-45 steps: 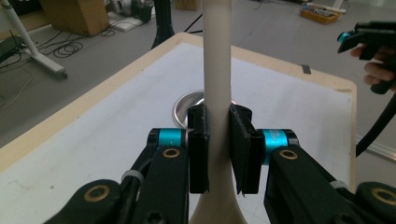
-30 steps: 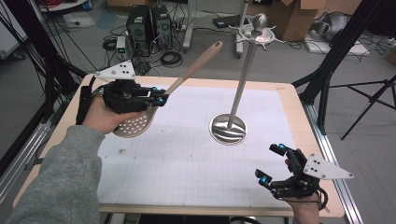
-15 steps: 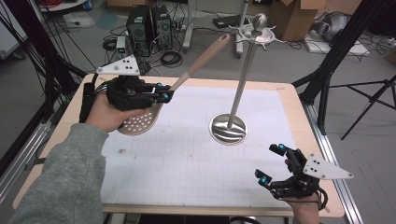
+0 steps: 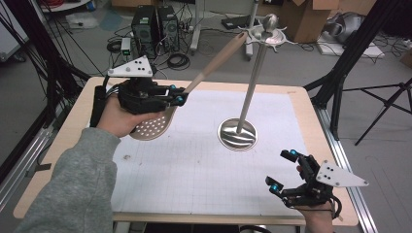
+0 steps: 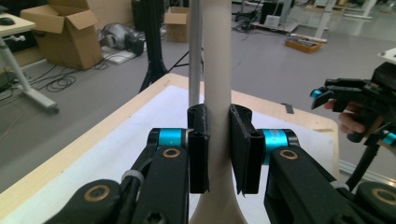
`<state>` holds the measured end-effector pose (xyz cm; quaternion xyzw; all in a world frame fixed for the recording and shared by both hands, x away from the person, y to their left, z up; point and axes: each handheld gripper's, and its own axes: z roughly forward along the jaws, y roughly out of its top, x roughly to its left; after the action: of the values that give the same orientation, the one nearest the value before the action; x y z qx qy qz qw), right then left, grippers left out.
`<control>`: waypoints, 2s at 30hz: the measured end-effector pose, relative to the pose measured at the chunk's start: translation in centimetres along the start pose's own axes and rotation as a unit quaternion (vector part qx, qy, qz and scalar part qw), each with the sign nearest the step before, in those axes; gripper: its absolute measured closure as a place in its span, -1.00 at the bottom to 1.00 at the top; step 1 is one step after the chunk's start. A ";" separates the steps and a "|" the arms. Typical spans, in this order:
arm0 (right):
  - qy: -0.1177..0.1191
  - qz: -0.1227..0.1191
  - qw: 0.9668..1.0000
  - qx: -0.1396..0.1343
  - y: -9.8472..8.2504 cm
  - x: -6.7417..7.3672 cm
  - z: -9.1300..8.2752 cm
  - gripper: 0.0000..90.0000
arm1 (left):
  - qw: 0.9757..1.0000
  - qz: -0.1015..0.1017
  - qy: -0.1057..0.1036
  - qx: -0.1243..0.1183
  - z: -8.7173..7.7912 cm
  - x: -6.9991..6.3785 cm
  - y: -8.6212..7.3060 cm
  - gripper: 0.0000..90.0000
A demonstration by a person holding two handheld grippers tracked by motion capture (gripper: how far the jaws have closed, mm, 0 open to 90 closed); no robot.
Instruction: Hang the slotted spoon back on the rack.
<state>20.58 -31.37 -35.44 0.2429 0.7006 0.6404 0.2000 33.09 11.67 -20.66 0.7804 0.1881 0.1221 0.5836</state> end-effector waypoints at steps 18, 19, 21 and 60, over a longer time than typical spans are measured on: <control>-0.001 -0.001 1.000 0.001 -0.1 -0.1 -0.1 -0.84 | 1.000 0.008 0.004 -0.003 0.8 -0.2 -0.7 0.73; -0.001 -0.002 1.000 0.002 -0.1 -0.1 -0.1 -0.84 | 1.000 0.005 0.002 -0.005 0.8 -0.3 -0.7 0.73; -0.001 0.000 1.000 0.004 -0.2 -0.1 0.0 -0.84 | 1.000 0.011 0.000 -0.005 0.9 -0.5 -0.7 0.73; -0.001 0.000 1.000 0.002 -0.3 -0.2 -0.1 -0.84 | 1.000 0.006 0.003 -0.003 1.2 -0.1 -1.3 0.73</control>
<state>20.61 -31.61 -35.69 0.2435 0.7015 0.6391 0.2003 33.26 10.88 -22.28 0.7796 0.1851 0.1283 0.5844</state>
